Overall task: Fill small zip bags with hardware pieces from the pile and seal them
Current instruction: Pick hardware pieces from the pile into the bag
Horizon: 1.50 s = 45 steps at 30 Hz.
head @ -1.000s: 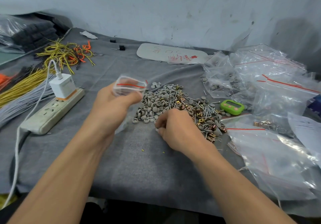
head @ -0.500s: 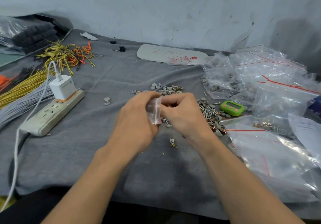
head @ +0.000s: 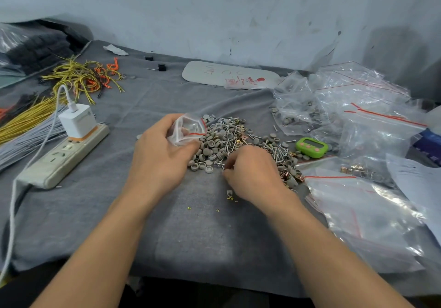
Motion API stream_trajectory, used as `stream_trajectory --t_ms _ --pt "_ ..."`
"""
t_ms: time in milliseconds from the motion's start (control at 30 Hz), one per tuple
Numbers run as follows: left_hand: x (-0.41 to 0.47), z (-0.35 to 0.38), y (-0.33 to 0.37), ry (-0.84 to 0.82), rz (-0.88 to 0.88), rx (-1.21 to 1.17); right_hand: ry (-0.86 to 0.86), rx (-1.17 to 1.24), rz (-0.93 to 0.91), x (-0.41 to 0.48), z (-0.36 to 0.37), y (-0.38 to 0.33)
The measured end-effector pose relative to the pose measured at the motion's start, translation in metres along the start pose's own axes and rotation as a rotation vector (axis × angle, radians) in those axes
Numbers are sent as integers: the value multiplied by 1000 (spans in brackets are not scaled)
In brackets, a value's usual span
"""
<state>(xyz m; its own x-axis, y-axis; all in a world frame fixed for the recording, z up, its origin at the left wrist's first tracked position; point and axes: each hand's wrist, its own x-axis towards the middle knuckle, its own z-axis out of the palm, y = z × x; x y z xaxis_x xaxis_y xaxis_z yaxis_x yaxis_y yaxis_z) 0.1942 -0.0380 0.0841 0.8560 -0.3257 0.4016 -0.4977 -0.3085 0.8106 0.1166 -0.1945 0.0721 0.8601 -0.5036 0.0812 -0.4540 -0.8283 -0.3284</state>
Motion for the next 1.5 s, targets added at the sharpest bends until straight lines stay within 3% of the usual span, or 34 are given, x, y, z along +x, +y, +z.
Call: stream_trajectory --t_ms 100,200,300,433,500,633,733,833,900,967,1033,1100,1200,1267,1367,1500 --pt "-1 0 1 -6 5 6 47 -89 -52 1 6 0" --pt "-4 4 4 -11 39 41 77 -16 -13 3 9 1" --pt "-7 6 5 -14 56 116 170 306 44 8 5 4" --pt "-8 12 6 -43 76 195 303 736 -73 7 -16 -3" --pt "-9 18 7 -68 76 206 235 803 -159 3 -24 -8" --pt "-12 23 7 -127 111 199 22 643 -254 0 -22 -15" --pt "-11 22 5 -105 124 164 68 740 -190 2 -20 -13" --pt "-6 13 8 -69 69 48 214 933 22 8 -21 -4" --pt "-2 7 15 -62 13 -199 124 965 97 9 -20 4" --pt "2 2 21 -68 -129 -603 -99 968 79 7 -16 6" --pt "6 -4 24 -153 -346 -979 -297 965 23 3 -13 5" --pt "9 -11 22 -263 -473 -1152 -457 981 -11 -1 -12 4" --pt "11 -14 20 -327 -546 -1208 -637 1110 -27 -7 -16 4" --pt "13 -14 18 -308 -566 -1200 -671 1164 -25 -10 -19 2" --pt "15 -16 15 -337 -614 -1169 -619 1214 11 -12 -20 -5" --pt "10 -13 11 -407 -647 -803 -456 1420 139 -8 -20 -8"
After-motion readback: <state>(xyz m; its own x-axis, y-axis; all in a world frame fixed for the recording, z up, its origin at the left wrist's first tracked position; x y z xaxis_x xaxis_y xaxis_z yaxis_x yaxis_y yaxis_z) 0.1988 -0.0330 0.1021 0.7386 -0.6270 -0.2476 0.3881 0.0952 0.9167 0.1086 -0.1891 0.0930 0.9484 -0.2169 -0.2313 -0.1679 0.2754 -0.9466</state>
